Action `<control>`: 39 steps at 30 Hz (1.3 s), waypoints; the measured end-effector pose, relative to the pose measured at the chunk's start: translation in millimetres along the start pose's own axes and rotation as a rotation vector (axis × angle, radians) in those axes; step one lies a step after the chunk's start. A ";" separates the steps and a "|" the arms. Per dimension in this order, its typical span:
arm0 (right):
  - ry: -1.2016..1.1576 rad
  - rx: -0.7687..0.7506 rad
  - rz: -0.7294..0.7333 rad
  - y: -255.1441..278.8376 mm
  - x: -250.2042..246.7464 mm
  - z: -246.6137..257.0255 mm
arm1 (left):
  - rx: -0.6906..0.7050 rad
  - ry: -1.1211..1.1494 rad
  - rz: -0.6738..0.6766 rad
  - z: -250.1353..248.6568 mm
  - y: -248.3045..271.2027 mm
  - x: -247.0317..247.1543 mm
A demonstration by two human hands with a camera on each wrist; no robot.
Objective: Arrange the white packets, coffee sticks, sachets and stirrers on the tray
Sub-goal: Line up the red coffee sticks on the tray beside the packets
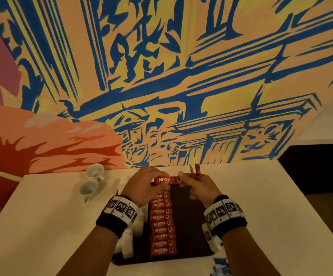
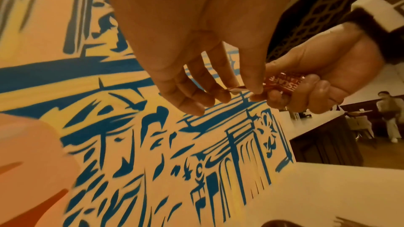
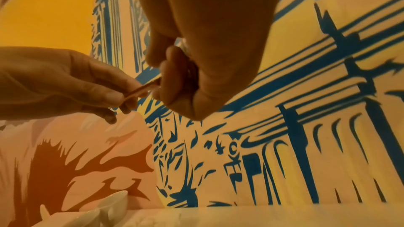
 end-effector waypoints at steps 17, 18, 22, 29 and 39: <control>-0.092 0.336 0.159 -60.8 -39.1 -68.9 | -0.451 -0.628 0.351 120.6 -52.4 152.2; -0.102 0.341 0.164 -61.7 -40.1 -71.0 | -0.454 -0.644 0.362 123.1 -52.8 157.3; -0.113 0.341 0.191 -67.5 -43.7 -76.3 | -0.441 -0.683 0.368 125.1 -60.4 168.6; -0.149 0.328 0.185 -63.1 -44.9 -71.1 | -0.488 -0.605 0.317 122.9 -59.7 155.5; -0.266 0.275 0.239 -28.0 -5.1 -40.8 | -0.600 0.170 -0.044 69.5 -5.3 63.3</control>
Point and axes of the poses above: each hand's wrist, its own y-axis away from the middle knuckle, its own x-axis out of the palm, z = x × y, the point moved 5 cm from there along -y, towards the middle knuckle, and after that the axes turned 3 degrees about -x, right-handed, at the moved point
